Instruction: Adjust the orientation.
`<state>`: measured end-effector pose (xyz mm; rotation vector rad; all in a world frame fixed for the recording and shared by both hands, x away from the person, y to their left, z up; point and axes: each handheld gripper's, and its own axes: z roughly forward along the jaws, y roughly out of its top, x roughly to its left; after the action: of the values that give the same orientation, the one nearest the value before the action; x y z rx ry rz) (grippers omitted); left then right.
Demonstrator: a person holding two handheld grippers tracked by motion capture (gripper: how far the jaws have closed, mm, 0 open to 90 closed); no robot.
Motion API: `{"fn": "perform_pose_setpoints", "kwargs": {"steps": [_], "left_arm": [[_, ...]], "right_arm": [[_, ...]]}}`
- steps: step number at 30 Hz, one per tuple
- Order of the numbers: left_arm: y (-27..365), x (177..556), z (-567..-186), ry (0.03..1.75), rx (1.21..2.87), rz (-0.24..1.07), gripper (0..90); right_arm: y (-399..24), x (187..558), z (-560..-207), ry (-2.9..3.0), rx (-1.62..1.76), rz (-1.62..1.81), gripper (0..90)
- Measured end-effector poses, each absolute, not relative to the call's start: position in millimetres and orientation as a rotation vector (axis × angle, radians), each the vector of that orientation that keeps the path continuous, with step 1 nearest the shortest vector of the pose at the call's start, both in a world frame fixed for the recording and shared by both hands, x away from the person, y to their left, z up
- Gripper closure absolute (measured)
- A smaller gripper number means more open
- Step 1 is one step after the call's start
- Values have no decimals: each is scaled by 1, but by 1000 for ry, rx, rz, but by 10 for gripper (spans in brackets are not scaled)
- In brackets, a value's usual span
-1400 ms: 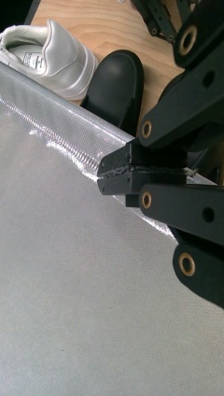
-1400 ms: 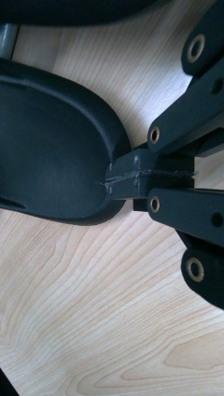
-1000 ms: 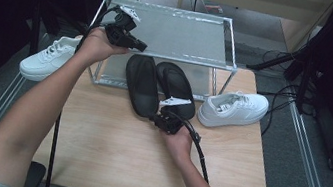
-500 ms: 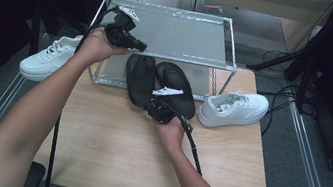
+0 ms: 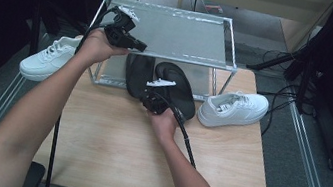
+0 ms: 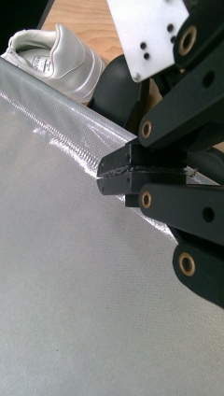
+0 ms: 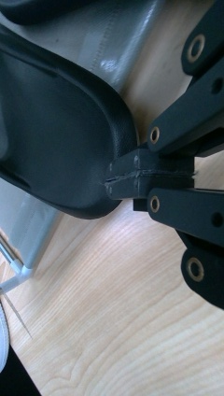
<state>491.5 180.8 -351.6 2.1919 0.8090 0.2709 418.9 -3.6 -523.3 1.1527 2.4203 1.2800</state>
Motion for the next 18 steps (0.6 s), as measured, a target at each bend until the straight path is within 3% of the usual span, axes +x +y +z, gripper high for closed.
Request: {"fn": "perform_pose_setpoints", "kwargs": {"steps": [18], "left_arm": [[183, 491, -353, 807, 2178, 250, 900]], "right_arm": [[6, 431, -527, 2426, 1220, 1294, 900]]}}
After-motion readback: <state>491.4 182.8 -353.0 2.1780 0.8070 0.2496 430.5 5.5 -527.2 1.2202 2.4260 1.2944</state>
